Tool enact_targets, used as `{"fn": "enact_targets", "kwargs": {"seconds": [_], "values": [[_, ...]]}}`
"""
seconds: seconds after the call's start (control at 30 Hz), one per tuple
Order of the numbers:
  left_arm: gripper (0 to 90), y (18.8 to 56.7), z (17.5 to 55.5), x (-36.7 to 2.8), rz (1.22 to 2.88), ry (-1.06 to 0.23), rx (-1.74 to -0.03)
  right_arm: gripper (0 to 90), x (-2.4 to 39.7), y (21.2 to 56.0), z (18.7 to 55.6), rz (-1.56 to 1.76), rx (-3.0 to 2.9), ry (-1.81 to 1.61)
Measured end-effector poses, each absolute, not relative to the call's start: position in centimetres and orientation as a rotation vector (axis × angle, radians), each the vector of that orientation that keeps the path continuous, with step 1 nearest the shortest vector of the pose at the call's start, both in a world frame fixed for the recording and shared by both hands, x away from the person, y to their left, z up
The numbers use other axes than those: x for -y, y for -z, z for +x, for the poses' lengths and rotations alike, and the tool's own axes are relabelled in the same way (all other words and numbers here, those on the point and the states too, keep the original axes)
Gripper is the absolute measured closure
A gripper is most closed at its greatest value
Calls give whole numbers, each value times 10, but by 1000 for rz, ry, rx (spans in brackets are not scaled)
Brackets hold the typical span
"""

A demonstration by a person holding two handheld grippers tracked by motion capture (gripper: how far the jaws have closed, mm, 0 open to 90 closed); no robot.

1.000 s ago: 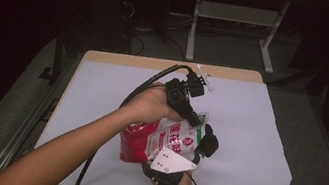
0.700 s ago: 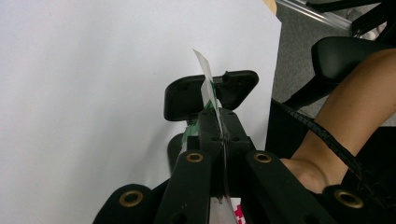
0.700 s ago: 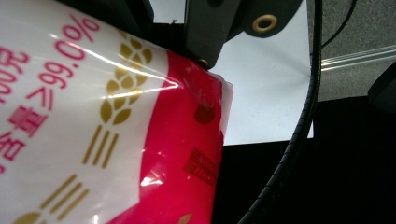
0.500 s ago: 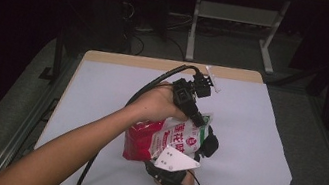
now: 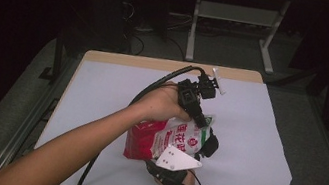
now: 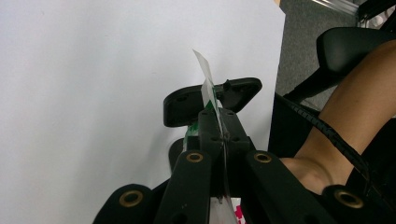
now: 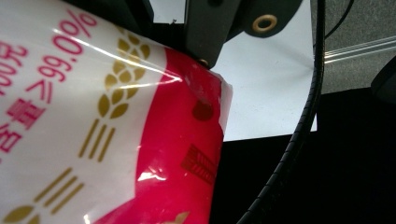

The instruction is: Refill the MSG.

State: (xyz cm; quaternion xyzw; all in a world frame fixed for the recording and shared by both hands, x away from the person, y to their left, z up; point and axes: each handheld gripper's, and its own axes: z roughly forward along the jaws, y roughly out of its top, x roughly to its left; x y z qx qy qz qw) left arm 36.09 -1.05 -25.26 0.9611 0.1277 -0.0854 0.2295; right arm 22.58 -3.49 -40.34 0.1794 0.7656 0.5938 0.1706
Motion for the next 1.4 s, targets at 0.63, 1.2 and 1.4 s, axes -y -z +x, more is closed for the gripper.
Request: {"fn": "enact_targets", "kwargs": {"seconds": [0.63,1.2,1.4], "values": [[899,253,361,16,2675,238,-330,900,36,402,226,505,-2172,-1688],[899,250,360,15,2660,245,-320,900,36,402,225,497,-2168,-1685],[899,251,358,16,2658,249,-316,900,37,402,224,493,-2167,-1681]]}}
